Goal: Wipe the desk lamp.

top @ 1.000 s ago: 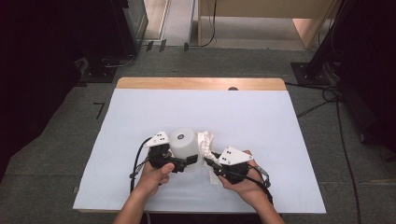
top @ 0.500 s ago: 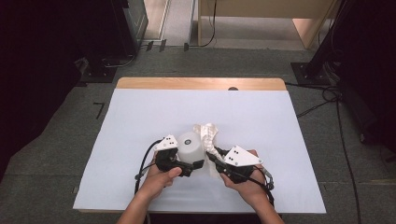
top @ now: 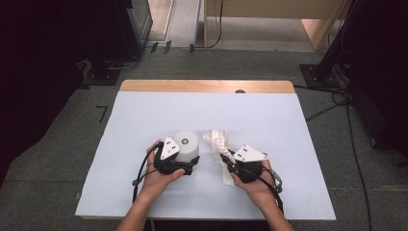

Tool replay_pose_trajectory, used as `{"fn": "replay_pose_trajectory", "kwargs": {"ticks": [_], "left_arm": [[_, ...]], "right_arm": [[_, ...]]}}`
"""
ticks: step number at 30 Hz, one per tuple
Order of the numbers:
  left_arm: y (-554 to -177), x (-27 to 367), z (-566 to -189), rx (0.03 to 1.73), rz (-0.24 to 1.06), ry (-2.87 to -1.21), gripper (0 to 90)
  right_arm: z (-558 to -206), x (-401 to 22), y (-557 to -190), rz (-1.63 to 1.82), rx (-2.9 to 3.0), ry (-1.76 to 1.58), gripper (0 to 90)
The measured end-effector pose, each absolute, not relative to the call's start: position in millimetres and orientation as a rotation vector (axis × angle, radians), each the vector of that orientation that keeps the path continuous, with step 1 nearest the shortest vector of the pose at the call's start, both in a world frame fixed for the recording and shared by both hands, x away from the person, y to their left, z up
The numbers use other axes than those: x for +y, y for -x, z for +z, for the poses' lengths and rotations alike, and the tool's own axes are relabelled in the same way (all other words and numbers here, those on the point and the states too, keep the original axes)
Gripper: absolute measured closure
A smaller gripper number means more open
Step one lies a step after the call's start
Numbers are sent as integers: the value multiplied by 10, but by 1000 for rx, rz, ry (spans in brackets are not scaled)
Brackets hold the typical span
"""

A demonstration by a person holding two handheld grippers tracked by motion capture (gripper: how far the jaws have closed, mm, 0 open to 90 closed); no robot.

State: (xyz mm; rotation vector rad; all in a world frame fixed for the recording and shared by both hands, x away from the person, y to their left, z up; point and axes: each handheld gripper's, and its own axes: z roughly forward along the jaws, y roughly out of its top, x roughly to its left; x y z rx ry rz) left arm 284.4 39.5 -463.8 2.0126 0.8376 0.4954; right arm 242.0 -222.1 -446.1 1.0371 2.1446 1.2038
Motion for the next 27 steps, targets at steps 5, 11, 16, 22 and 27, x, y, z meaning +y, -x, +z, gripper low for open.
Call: {"fn": "replay_pose_trajectory", "kwargs": {"ticks": [5, 11, 16, 22, 27], "left_arm": [[-2875, 369, -4755, 859, 498, -2030, 79], [-2849, 397, -4717, 912, 531, -1989, 19], [-2726, 350, -4688, 1007, 554, -1915, 13], [-2650, 146, -4738, 1211, 660, -1856, 9], [-2661, 98, -4775, 1267, 699, -1835, 41]], "right_arm": [[-4407, -2332, -2411, 1217, 2022, -1097, 733], [-4405, -2381, -2417, 1214, 2005, -1117, 733], [-4397, -2391, -2420, 1219, 2006, -1117, 733], [-4400, -2364, -2420, 1219, 2010, -1112, 733], [-4420, -2347, -2418, 1217, 2014, -1108, 733]]}}
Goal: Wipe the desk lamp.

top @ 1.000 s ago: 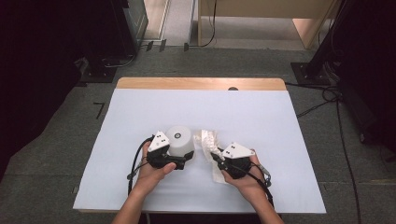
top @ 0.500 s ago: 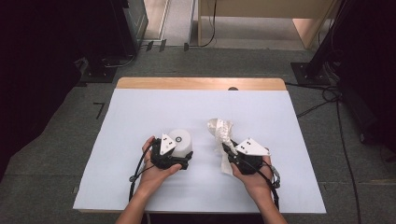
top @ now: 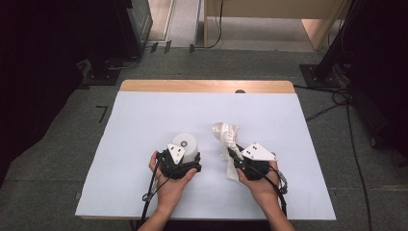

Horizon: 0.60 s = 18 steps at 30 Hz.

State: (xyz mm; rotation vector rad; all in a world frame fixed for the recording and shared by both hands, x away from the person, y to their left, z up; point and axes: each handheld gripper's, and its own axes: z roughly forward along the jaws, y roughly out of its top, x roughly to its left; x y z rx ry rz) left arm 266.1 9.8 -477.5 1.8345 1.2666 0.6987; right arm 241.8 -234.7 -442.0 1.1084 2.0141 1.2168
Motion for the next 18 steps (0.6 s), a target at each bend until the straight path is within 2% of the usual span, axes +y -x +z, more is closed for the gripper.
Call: {"fn": "replay_pose_trajectory", "kwargs": {"ticks": [7, 12, 14, 16, 18], "left_arm": [[-2738, 180, -4787, 1164, 629, -1897, 81], [-2787, 328, -4623, 934, 428, -1941, 81], [-2798, 358, -4563, 845, 288, -1960, 81], [-2790, 365, -4524, 794, 165, -1935, 82], [-2774, 339, -4495, 760, 103, -1926, 81]], "right_arm": [[-4429, -2313, -2402, 1228, 2028, -1081, 733], [-4320, -2299, -2334, 1302, 2015, -969, 734], [-4267, -2268, -2288, 1329, 2002, -931, 735], [-4224, -2228, -2250, 1343, 1999, -901, 736], [-4184, -2188, -2210, 1360, 1995, -867, 736]]}}
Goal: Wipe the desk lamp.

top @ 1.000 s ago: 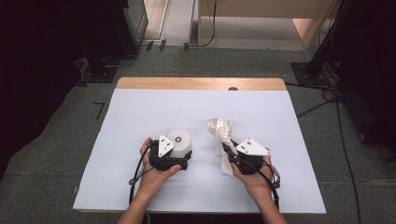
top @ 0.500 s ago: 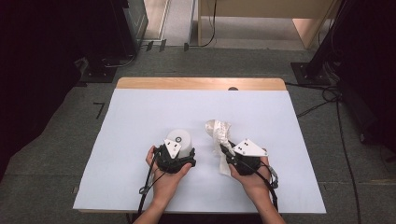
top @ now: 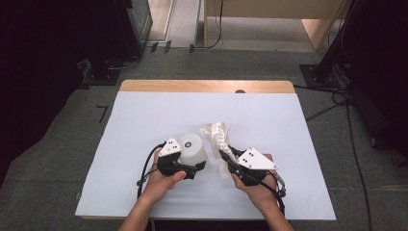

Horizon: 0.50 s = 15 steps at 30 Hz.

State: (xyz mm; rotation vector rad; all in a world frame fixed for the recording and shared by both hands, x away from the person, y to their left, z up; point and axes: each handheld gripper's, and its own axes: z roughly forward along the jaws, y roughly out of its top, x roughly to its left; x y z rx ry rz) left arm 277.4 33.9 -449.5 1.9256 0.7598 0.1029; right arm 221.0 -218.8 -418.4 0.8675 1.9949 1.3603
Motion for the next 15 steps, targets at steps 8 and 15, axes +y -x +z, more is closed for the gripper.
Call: {"fn": "replay_pose_trajectory", "kwargs": {"ticks": [8, 15], "left_arm": [[-2745, 269, -4447, 706, 25, -1942, 81], [-2840, 489, -4408, 777, 19, -1854, 81]], "right_arm": [[-4152, -2054, -2116, 1358, 2011, -749, 741], [-4401, -1993, -2249, 1233, 2240, -763, 742]]}}
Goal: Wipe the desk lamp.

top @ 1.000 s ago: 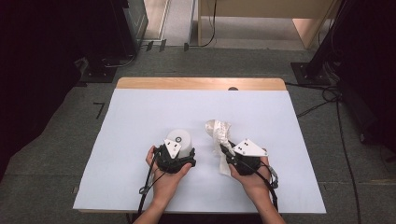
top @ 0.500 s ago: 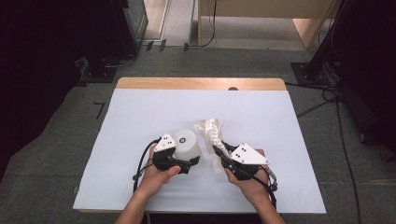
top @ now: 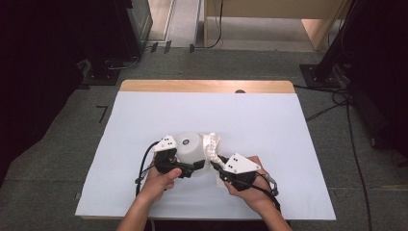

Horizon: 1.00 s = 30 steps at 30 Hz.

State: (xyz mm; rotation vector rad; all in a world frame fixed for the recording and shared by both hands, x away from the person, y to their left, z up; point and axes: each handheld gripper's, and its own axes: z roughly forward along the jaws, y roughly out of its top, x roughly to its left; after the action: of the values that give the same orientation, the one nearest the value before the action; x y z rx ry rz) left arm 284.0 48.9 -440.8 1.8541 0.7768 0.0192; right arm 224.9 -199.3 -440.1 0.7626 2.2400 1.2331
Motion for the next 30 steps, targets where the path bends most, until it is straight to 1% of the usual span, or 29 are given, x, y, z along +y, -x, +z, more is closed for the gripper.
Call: {"fn": "replay_pose_trajectory", "kwargs": {"ticks": [3, 9, 12, 19, 21, 24, 30], "left_arm": [[-2841, 491, -4421, 774, 14, -1864, 81], [-2778, 296, -4482, 722, 12, -1945, 82], [-2772, 264, -4484, 716, 9, -1948, 81], [-2816, 438, -4424, 736, 10, -1875, 81], [-2828, 473, -4425, 740, -5, -1855, 81], [-2826, 459, -4438, 735, -5, -1863, 81], [-2767, 299, -4477, 698, -7, -1921, 82]], "right_arm": [[-4447, -1996, -2279, 1229, 2267, -786, 742], [-4222, -2049, -2195, 1352, 2131, -770, 741], [-4183, -2077, -2172, 1369, 2104, -776, 742], [-4445, -2030, -2295, 1228, 2305, -817, 741], [-4469, -2024, -2312, 1214, 2351, -801, 741], [-4390, -2023, -2297, 1225, 2329, -786, 741], [-4113, -2063, -2170, 1353, 2151, -748, 739]]}}
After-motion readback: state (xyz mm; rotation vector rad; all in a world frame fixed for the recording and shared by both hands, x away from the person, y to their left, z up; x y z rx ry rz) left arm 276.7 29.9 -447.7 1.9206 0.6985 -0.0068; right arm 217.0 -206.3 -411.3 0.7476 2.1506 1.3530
